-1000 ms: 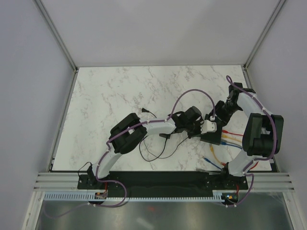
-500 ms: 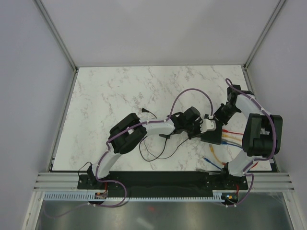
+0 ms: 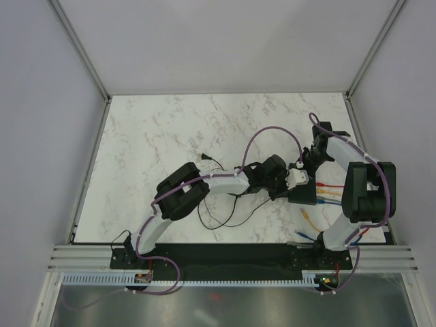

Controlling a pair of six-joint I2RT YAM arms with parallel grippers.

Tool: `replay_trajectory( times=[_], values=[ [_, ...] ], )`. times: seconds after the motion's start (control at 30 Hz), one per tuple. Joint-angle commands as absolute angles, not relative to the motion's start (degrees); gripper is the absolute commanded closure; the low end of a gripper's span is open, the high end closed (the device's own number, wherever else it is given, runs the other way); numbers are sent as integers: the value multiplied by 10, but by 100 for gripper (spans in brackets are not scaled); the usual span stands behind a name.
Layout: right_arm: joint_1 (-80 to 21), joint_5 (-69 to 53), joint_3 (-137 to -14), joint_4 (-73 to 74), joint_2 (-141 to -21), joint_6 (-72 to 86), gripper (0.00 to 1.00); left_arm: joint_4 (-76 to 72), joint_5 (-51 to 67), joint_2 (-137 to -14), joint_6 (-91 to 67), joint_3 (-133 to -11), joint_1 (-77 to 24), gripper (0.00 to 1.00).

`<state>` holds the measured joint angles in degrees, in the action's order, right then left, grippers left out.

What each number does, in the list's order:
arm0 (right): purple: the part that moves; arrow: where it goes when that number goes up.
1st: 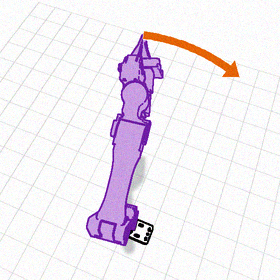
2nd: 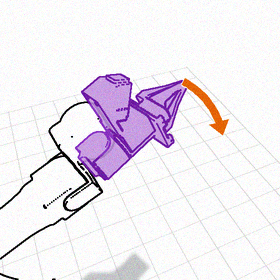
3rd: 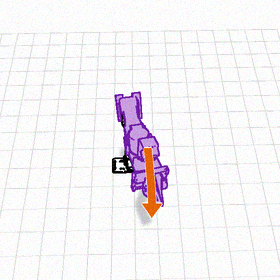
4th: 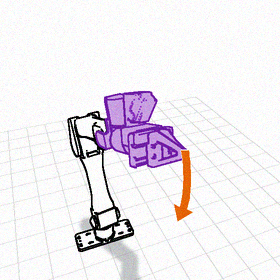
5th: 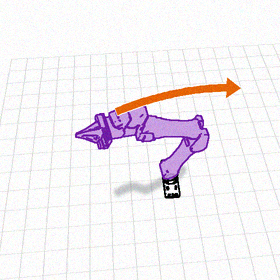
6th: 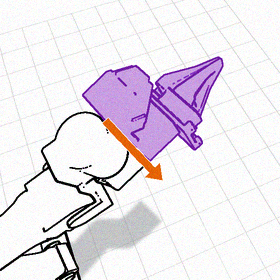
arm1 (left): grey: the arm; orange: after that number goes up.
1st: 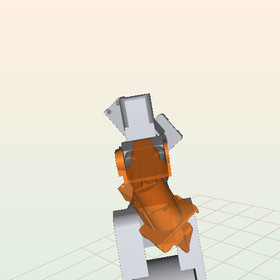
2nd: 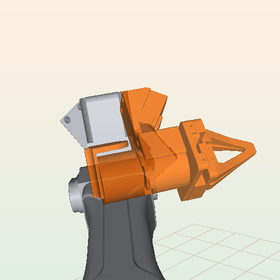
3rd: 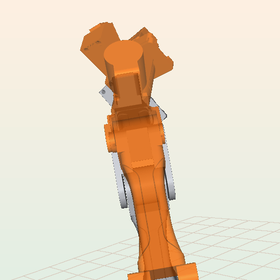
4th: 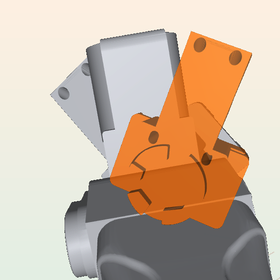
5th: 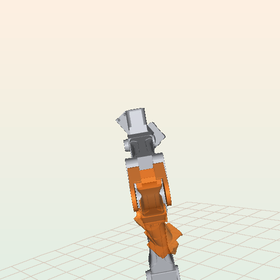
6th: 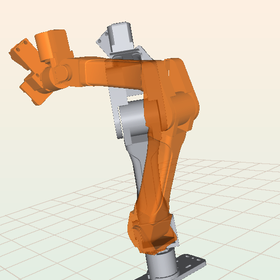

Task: Pull the plug from the switch port

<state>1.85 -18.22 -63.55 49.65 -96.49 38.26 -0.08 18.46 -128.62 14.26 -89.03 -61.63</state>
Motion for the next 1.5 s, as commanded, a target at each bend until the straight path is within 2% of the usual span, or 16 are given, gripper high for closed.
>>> replay_trajectory(
  times=[0.0,1.1,1.47],
  values=[
    [4,-202,-615,472,-976,388,100,3,193,-1264,106,-877,-628,98],
    [-13,13,-530,470,-971,288,100,7,279,-1249,143,-847,-606,98],
    [-14,8,-536,464,-988,279,100,38,290,-1252,162,-860,-595,98]
  ],
)
